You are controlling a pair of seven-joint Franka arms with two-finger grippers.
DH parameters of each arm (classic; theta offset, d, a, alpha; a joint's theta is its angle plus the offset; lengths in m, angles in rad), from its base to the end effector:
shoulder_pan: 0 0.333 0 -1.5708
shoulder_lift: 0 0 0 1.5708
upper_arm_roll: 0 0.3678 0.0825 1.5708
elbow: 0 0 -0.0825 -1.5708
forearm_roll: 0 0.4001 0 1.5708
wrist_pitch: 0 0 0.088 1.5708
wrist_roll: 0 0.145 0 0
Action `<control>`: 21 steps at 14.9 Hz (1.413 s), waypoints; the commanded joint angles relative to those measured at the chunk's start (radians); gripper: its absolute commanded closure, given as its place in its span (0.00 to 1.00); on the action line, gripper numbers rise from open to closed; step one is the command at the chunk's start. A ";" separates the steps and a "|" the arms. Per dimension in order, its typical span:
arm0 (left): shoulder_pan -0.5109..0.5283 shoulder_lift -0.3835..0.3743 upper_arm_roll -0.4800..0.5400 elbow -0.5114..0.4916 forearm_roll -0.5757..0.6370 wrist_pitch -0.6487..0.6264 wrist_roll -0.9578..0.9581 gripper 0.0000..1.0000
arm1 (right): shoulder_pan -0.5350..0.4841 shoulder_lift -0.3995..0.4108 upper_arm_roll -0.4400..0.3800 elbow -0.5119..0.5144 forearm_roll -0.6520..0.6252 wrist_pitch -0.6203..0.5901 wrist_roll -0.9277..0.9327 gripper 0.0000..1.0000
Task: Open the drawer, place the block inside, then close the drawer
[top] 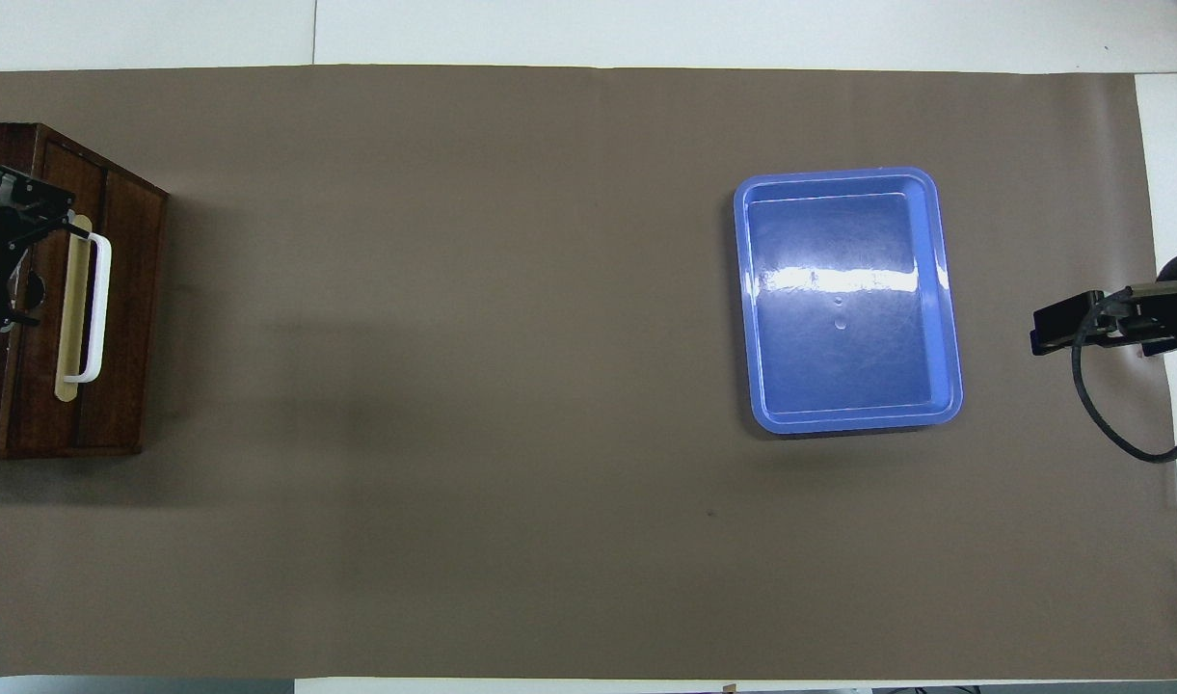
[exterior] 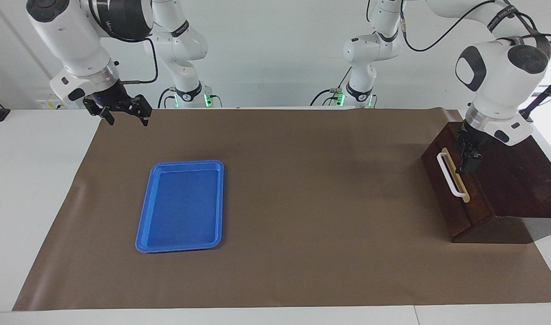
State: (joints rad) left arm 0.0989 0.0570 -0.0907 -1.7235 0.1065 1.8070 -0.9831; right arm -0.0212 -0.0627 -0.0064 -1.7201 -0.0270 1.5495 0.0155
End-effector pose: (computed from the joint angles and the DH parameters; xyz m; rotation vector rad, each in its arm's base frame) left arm 0.6036 0.0190 0.5510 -2.7130 -1.4262 -0.1072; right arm 0.5366 -0.0189 0.5992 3.1104 -0.0656 -0.1683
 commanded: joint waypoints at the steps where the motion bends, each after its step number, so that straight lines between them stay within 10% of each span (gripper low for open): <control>1: -0.007 -0.055 0.012 0.018 -0.100 -0.122 0.316 0.00 | -0.009 -0.017 0.008 -0.015 -0.007 0.011 0.012 0.00; 21: -0.084 -0.063 0.009 0.081 -0.096 -0.238 0.816 0.00 | -0.009 -0.017 0.008 -0.015 -0.007 0.011 0.012 0.00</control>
State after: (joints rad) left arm 0.0258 -0.0208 -0.0938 -1.6769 0.0135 1.5914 -0.2073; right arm -0.0212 -0.0635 -0.0064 -1.7201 -0.0270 1.5495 0.0155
